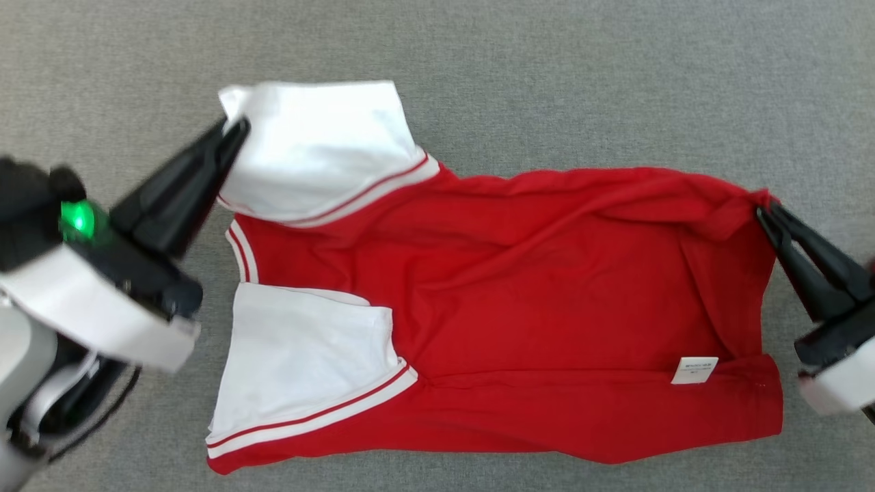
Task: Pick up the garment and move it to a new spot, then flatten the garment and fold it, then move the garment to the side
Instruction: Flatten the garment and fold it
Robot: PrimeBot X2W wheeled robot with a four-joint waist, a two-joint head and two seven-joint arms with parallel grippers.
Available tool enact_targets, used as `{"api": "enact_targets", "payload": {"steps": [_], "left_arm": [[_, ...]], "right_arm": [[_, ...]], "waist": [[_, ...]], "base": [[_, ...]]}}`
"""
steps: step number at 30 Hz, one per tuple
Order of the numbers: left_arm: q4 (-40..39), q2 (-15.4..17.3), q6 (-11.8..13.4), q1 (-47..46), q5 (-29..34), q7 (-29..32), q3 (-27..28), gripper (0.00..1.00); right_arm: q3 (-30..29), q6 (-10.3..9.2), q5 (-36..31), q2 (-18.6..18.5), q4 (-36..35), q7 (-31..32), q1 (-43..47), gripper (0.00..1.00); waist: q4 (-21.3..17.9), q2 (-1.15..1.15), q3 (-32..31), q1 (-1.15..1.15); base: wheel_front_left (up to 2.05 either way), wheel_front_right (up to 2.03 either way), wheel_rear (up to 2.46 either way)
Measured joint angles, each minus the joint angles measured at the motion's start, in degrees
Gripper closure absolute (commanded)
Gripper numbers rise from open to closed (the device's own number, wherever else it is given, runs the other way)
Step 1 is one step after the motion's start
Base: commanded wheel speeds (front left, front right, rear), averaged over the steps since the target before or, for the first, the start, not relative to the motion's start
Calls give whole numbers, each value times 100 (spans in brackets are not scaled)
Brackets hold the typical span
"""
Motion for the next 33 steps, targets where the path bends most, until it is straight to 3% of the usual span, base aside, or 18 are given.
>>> {"api": "enact_targets", "payload": {"steps": [5,10,15,24,25,26,27,33], "left_arm": [[-862,502,345,961,-358,-202,76,100],[-1215,644,549,1782,-687,-367,74,100],[-1205,469,513,2426,-1081,-442,59,100],[-538,-64,168,3035,-1605,-459,-54,100],[-457,-85,145,3059,-1639,-430,-80,91],[-393,-141,130,3058,-1689,-415,-83,54],[-336,-203,132,3048,-1704,-401,-96,0],[-48,-391,285,3036,-1552,-443,146,0]], "right_arm": [[260,1,-179,-561,30,-350,289,100],[431,1,-411,-879,221,-584,415,100],[453,1,-349,-838,430,-705,576,100],[708,1,-238,-573,728,-817,764,98],[712,0,-155,-513,827,-756,772,60],[748,1,-107,-465,873,-751,787,0],[770,1,-35,-406,936,-739,795,0],[186,0,216,-73,1132,-730,1085,0]], "waist": [[66,0,-129,0],[104,0,-181,0],[131,0,-246,0],[81,0,-341,0],[73,0,-349,0],[70,0,-354,0],[69,0,-357,0],[66,0,-397,1]], "base": [[0,0,0],[0,0,0],[0,0,0],[0,0,0],[0,0,0],[0,0,0],[0,0,0],[0,0,0]]}}
